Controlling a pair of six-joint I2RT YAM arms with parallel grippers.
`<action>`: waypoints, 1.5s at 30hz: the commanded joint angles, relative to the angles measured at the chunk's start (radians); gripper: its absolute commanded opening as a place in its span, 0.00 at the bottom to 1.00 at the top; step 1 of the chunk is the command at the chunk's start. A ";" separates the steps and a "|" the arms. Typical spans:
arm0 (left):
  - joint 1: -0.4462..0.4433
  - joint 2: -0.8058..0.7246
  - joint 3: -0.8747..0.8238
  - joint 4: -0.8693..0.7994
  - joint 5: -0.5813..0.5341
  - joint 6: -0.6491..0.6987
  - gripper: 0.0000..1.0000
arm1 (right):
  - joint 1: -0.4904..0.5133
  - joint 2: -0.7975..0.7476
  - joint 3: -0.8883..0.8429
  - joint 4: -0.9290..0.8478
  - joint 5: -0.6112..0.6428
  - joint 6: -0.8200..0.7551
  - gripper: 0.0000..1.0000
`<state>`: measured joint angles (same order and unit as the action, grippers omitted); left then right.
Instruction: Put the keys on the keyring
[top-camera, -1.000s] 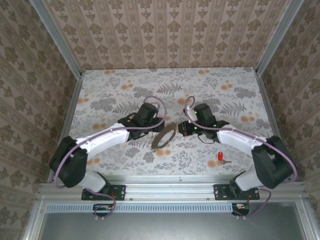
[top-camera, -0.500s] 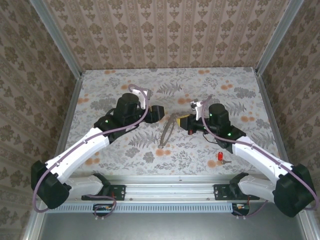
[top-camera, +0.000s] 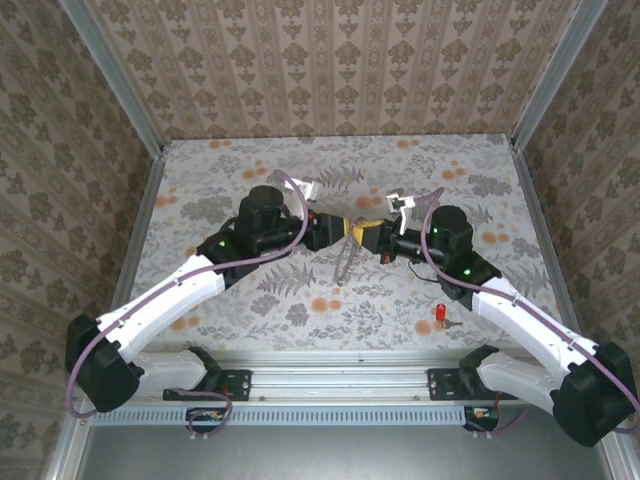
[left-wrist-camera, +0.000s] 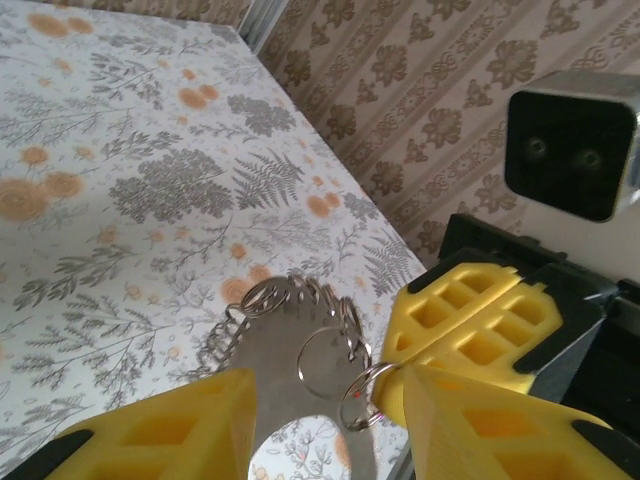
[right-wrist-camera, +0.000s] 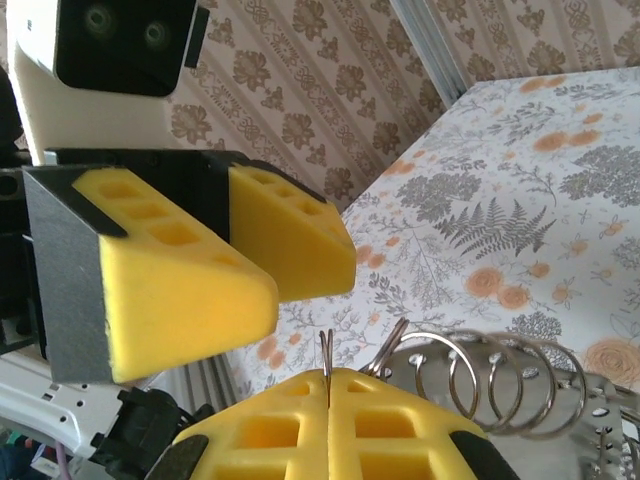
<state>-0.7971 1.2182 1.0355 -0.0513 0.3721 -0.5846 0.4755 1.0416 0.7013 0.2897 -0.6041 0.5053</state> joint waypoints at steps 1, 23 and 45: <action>-0.002 0.010 -0.011 0.082 0.047 -0.019 0.43 | -0.008 -0.006 0.031 0.070 -0.043 0.035 0.00; -0.019 0.039 -0.052 0.187 0.153 -0.031 0.32 | -0.032 0.004 0.018 0.111 -0.058 0.075 0.00; -0.027 0.030 -0.001 0.069 0.073 0.090 0.00 | -0.175 -0.051 -0.023 0.095 -0.054 0.188 0.30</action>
<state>-0.8200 1.2678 0.9939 0.0853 0.4641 -0.5686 0.3534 1.0351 0.6903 0.3439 -0.6453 0.6323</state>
